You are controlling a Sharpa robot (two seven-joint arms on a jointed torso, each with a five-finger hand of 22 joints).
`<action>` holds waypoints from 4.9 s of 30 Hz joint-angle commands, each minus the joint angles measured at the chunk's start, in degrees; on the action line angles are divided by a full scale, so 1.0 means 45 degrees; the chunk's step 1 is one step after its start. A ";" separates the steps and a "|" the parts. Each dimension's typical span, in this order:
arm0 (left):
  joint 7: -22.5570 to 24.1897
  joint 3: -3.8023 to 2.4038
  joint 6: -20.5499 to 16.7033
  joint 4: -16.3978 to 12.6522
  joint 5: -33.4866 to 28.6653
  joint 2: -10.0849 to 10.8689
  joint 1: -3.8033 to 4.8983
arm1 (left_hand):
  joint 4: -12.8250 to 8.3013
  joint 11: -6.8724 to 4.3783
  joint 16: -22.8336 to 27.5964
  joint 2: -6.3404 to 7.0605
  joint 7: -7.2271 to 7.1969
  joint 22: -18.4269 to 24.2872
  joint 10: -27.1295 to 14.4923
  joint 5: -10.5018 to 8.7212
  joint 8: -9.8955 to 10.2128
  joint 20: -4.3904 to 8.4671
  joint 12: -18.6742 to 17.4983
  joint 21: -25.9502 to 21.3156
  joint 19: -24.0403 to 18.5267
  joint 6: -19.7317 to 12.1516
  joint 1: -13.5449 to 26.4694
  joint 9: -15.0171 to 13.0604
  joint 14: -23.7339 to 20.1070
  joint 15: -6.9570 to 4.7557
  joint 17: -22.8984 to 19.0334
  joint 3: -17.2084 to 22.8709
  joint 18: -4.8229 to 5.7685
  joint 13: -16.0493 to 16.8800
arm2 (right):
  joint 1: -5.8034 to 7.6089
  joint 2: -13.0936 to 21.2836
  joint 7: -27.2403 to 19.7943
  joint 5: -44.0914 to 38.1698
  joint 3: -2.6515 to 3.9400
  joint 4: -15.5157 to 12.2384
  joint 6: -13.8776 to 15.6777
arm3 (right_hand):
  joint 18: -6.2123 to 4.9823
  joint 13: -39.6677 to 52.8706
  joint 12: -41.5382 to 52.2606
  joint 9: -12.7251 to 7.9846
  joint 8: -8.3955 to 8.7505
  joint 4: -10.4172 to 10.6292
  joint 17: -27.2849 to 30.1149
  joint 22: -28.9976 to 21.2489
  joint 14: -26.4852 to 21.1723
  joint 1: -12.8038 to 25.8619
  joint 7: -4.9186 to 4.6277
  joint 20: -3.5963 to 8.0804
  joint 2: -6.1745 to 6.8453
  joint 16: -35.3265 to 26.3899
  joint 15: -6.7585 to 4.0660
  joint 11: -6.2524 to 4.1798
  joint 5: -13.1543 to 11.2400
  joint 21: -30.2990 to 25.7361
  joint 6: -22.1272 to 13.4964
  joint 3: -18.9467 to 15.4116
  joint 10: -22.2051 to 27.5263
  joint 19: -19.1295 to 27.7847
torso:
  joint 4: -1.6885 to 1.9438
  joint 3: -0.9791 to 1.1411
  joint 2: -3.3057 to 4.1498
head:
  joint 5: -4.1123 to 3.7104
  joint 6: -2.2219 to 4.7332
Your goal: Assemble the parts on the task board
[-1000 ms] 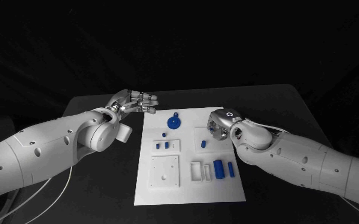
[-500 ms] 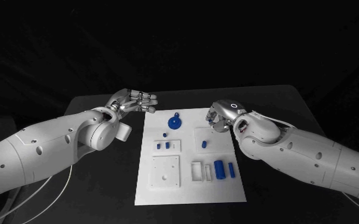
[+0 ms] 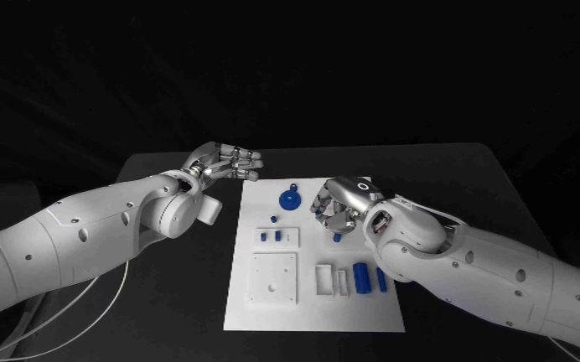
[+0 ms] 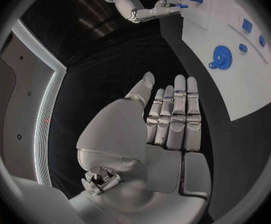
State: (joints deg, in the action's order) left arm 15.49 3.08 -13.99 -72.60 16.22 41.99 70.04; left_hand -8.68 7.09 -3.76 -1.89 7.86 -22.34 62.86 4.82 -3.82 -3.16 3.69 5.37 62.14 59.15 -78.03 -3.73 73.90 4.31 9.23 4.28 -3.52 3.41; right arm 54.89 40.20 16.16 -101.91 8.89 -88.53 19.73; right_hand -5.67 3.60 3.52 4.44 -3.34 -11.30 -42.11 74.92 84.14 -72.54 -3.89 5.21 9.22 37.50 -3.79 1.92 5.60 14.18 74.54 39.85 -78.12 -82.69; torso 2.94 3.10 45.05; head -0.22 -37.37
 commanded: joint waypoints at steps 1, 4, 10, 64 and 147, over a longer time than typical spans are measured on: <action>0.0290 -0.0012 -0.0163 0.0037 -0.0101 -0.0098 0.0014 | 0.0052 0.0030 0.0026 -0.0101 0.0054 0.0018 0.0047 0.0044 -0.0020 -0.0019 -0.0032 0.0017 -0.0060 0.0064 0.0016 0.0005 -0.0065 0.0011 -0.0014 0.0031 0.0124 -0.0012 | -0.0233 -0.0153 -0.0171 0.0055 -0.0004 -0.0163 0.0040 | -0.0118 0.0014 -0.0010 0.0006 -0.0075 -0.0027 0.0022 0.0283 -0.0019 -0.0006 -0.0031 0.0050 -0.0075 0.0038 -0.0081 -0.0220 0.0068 -0.0027 0.0075 -0.0055 -0.0269 0.0032 | -0.0010 -0.0036 -0.0026 | 0.0336 -0.0101; 0.0327 -0.0012 -0.0216 0.0112 -0.0140 -0.0202 0.0014 | 0.0054 0.0030 0.0022 -0.0098 0.0056 0.0034 0.0052 0.0039 -0.0013 -0.0024 -0.0034 0.0012 -0.0065 0.0057 0.0019 0.0008 -0.0075 0.0013 -0.0020 0.0042 0.0123 -0.0012 | -0.0523 -0.0383 -0.0217 0.0040 -0.0019 -0.0240 0.0121 | -0.0121 0.0013 -0.0010 0.0005 -0.0073 -0.0037 0.0044 0.0284 -0.0016 -0.0003 -0.0032 0.0049 -0.0085 0.0041 -0.0082 -0.0220 0.0043 -0.0017 0.0074 -0.0061 -0.0268 0.0028 | 0.0002 -0.0035 -0.0031 | 0.0599 -0.0203; 0.0357 -0.0012 -0.0253 0.0208 -0.0177 -0.0408 0.0014 | 0.0064 0.0029 0.0022 -0.0099 0.0054 0.0056 0.0059 0.0042 -0.0014 -0.0030 -0.0032 0.0006 -0.0069 0.0065 0.0029 0.0008 -0.0089 0.0018 -0.0028 0.0057 0.0122 -0.0012 | -0.1097 -0.0822 -0.0319 -0.0077 -0.0040 -0.0229 0.0386 | -0.0125 0.0013 -0.0011 0.0006 -0.0075 -0.0063 0.0118 0.0291 0.0007 0.0001 -0.0030 0.0052 -0.0101 0.0057 -0.0087 -0.0223 0.0030 0.0039 0.0082 -0.0071 -0.0280 -0.0001 | 0.0008 -0.0055 -0.0040 | 0.1198 -0.0421; 0.0254 -0.0005 -0.0216 0.0306 -0.0188 -0.0807 0.0021 | 0.0155 0.0028 0.0018 -0.0060 0.0050 0.0226 0.0057 0.0035 -0.0014 -0.0031 -0.0034 0.0022 -0.0047 0.0078 0.0005 0.0007 -0.0083 0.0017 -0.0040 0.0126 0.0126 -0.0012 | -0.2526 -0.2112 -0.0889 -0.0162 -0.0342 0.1568 0.1306 | -0.0141 0.0009 -0.0014 -0.0017 -0.0073 -0.0174 0.0749 0.0377 -0.0033 -0.0107 -0.0049 0.0031 -0.0265 0.0540 -0.0073 -0.0198 -0.0463 0.0660 0.0030 -0.0157 -0.0186 -0.0076 | -0.0029 -0.0055 -0.0048 | 0.2843 -0.1400; 0.0025 -0.0004 -0.0004 0.0311 -0.0174 -0.0820 0.0029 | 0.0324 0.0046 0.0022 -0.0010 0.0061 0.0481 0.0005 0.0022 -0.0010 -0.0059 -0.0032 0.0044 -0.0051 0.0033 -0.0011 0.0008 -0.0139 0.0043 -0.0041 0.0084 0.0134 -0.0011 | -0.2515 -0.2697 -0.0167 -0.0326 -0.0948 0.2364 0.0710 | -0.0538 -0.0045 -0.0024 -0.0143 -0.0049 0.0076 0.1066 0.0123 -0.0231 0.0210 -0.0363 -0.0422 0.0559 0.0744 0.0435 0.0641 -0.0079 -0.0268 -0.1911 -0.0553 0.2794 0.0115 | -0.0035 -0.0057 -0.0060 | 0.2764 -0.1530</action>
State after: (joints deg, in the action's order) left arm 15.53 3.11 -14.77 -71.13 15.67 38.35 70.08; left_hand -7.61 7.09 -3.76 -1.89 7.87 -20.19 62.86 4.82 -3.82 -3.17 3.69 5.37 62.14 59.14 -78.03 -3.73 73.69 4.52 9.12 4.64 -3.53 3.41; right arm 44.27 28.04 14.55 -104.83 5.15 -78.38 24.69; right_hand -7.15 3.33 3.30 3.82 -3.68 -10.95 -37.33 74.91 83.11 -71.69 -5.56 3.64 11.19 40.48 -2.12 2.90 5.34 13.17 66.06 37.49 -67.50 -82.19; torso 2.79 2.82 44.79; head 12.33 -44.33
